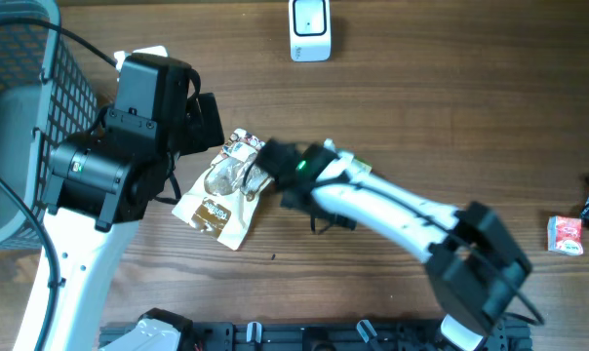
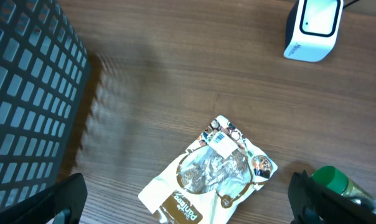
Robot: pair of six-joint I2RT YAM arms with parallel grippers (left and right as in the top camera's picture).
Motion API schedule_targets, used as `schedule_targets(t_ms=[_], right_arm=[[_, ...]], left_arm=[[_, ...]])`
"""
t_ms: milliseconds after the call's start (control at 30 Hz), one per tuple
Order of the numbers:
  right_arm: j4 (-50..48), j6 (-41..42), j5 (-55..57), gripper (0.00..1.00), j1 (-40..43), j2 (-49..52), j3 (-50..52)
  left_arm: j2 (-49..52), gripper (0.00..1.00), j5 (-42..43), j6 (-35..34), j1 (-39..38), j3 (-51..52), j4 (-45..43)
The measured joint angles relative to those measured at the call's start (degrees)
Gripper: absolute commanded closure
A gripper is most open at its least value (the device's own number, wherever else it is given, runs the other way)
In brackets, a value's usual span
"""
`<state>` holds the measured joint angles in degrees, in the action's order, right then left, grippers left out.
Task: Scan the item barcode
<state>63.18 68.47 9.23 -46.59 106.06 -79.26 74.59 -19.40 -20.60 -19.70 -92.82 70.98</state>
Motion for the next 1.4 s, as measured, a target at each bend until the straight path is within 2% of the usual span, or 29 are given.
schedule_targets(t_ms=[200, 367, 633, 833, 1133, 1233, 1400], right_arm=[[-2.5, -9.0, -9.0, 0.0, 17.4, -2.2, -3.9], [-5.0, -17.4, -16.1, 0.0, 24.1, -1.5, -3.9], [-5.6, -30.8, -26.1, 0.0, 25.7, 5.2, -4.0], [-4.0, -35.2, -28.5, 0.0, 26.6, 13.2, -4.0], [-2.2, -36.1, -28.5, 0.0, 26.6, 13.2, -4.1], [3.6, -36.3, -24.4, 0.0, 26.6, 13.3, -7.1], [15.0, -36.7, -14.6, 0.0, 26.8, 13.4, -21.0]], left_arm=[[0.4, 0.0, 0.0, 0.0, 0.0, 0.0, -0.2], [2.5, 0.0, 0.0, 0.0, 0.0, 0.0, -0.3], [5.1, 0.0, 0.0, 0.0, 0.0, 0.0, -0.3], [5.1, 0.0, 0.0, 0.0, 0.0, 0.0, -0.2], [5.1, 0.0, 0.0, 0.0, 0.0, 0.0, -0.2], [5.1, 0.0, 0.0, 0.0, 0.0, 0.0, 0.0], [5.1, 0.0, 0.0, 0.0, 0.0, 0.0, 0.0]])
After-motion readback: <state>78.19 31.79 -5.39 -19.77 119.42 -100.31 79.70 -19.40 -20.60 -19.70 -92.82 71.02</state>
